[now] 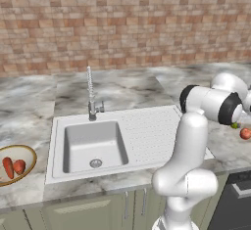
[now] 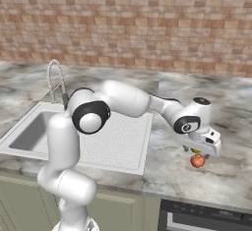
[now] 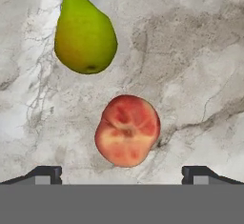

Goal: There is a mixed pile of frozen fruits and vegetables on the counter. Locate all the frozen vegetables and place the items in a bowl on the counter. Take all the frozen fruits and defrost them in a running sink.

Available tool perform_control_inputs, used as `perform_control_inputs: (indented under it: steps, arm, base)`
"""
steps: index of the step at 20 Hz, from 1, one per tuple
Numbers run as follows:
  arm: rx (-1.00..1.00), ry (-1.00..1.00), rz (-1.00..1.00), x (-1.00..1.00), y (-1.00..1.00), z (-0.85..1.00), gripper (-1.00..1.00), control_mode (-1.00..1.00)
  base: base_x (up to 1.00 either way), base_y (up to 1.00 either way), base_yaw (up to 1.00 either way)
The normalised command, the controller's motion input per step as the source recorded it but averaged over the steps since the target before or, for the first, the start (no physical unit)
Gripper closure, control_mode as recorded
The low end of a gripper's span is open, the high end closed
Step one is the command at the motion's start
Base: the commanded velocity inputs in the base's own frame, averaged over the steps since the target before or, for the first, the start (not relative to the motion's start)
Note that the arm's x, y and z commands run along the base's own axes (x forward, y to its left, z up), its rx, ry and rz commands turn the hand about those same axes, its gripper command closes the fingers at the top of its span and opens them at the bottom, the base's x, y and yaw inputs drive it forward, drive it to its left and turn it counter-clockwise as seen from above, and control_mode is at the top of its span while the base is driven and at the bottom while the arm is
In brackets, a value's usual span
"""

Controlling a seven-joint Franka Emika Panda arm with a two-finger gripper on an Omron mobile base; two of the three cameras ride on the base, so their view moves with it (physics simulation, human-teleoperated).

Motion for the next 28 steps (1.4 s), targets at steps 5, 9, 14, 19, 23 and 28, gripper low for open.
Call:
perform_control_inputs:
  steps: [5,9,14,19,23,28]
  arm:
    - [0.00,0.00,0.00,0.00,-0.11,-0.37,-1.00,-1.00]
    - [0.00,0.01,0.00,0.00,0.00,-0.33,-1.00,-1.00]
    - [0.00,0.00,0.00,0.00,0.00,-0.23,-1.00,-1.00]
    - [0.01,0.00,0.00,0.00,0.00,-0.14,1.00,-1.00]
    - [0.00,0.00,0.00,0.00,0.00,-0.03,1.00,-1.00]
    - [0.00,0.00,-0.03,-0.03,0.05,0.00,1.00,-1.00]
  base:
    - [0.00,0.00,0.00]
    - [0.00,0.00,0.00]
    - [0.00,0.00,0.00]
    - [0.00,0.00,0.00]
    - [0.00,0.00,0.00]
    - [0.00,0.00,0.00]
